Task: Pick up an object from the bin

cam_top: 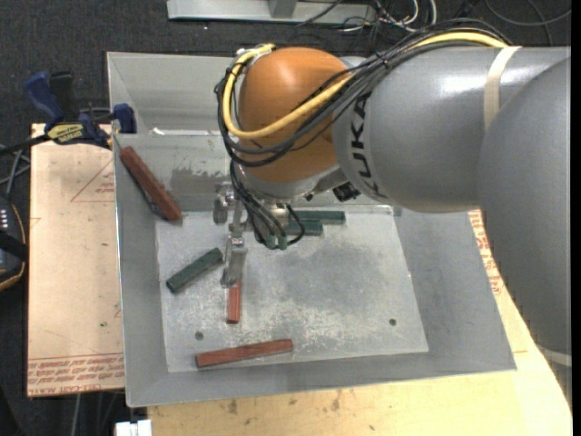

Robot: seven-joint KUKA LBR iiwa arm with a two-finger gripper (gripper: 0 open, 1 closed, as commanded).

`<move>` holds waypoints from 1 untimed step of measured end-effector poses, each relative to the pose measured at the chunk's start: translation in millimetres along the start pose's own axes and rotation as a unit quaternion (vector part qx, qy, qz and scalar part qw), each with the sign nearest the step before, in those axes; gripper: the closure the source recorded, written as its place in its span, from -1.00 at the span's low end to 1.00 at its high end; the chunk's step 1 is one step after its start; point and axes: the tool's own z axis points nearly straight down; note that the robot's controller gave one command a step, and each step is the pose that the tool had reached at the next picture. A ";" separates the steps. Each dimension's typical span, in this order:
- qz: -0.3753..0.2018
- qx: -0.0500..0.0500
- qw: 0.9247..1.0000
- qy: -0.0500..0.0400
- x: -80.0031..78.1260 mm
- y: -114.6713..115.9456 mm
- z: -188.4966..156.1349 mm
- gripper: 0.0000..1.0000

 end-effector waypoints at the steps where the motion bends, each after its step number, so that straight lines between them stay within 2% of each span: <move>1: 0.076 0.002 0.997 0.006 33.7 23.3 121.7 1.00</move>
Offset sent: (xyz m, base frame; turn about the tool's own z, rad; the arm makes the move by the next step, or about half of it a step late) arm 0.0000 0.0000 0.0000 0.0000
